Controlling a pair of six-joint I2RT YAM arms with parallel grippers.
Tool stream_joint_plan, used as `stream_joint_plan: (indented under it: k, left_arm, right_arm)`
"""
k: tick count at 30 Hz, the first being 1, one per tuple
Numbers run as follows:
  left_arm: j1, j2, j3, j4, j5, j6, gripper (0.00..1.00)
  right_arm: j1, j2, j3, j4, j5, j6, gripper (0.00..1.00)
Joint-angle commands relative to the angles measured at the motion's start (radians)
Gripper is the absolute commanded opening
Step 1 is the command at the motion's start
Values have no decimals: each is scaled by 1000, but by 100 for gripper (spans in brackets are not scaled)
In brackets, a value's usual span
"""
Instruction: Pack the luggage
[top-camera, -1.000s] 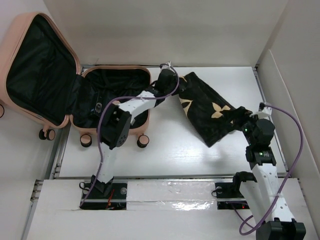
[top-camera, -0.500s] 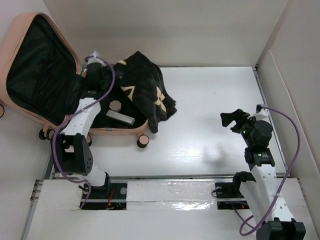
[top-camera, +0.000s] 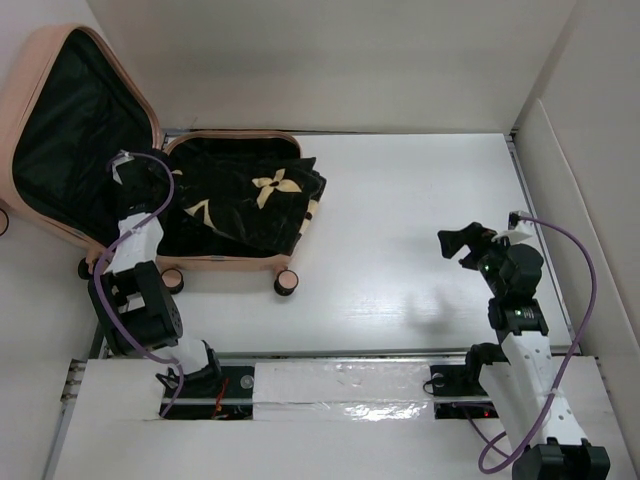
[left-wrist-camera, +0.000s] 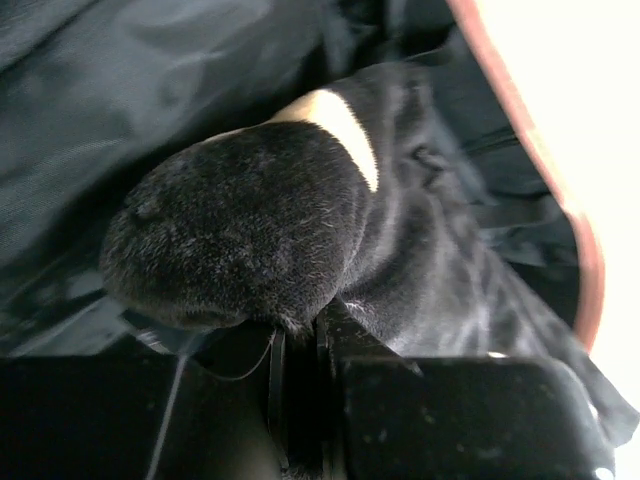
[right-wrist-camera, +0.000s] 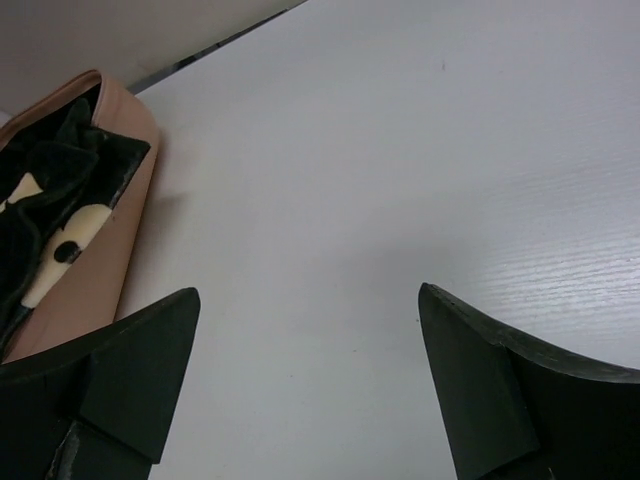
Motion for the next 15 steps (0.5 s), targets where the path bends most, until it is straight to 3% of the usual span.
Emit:
stream_joint_plan:
  k: [1,3,8,11,12,13,15]
  left_arm:
    - [34,-48,-16,-25,-154,46,0]
    - [58,-49,-22,-38,-240,48,0]
    - [162,-33,-39,-84,-288,28,0]
    - [143,21,7,-111,-287,67,0]
    - [132,58,13,-105,-272,81,6]
    - [120,79,43,-146,-267,83,26]
    - [85,99,50,-147,-235,104,54]
  right_arm:
    - [6,1,8,44,-31,-19,96]
    - [6,-2,8,44,-34,-21,96]
    - [15,-5,3,42,-41,-22,96]
    - [15,1,3,45,-54,-24,96]
    - [15,2,5,47,-54,-24,96]
    - [15,7,5,49,-54,-24,96]
    - [15,12,6,49,-55,-24,96]
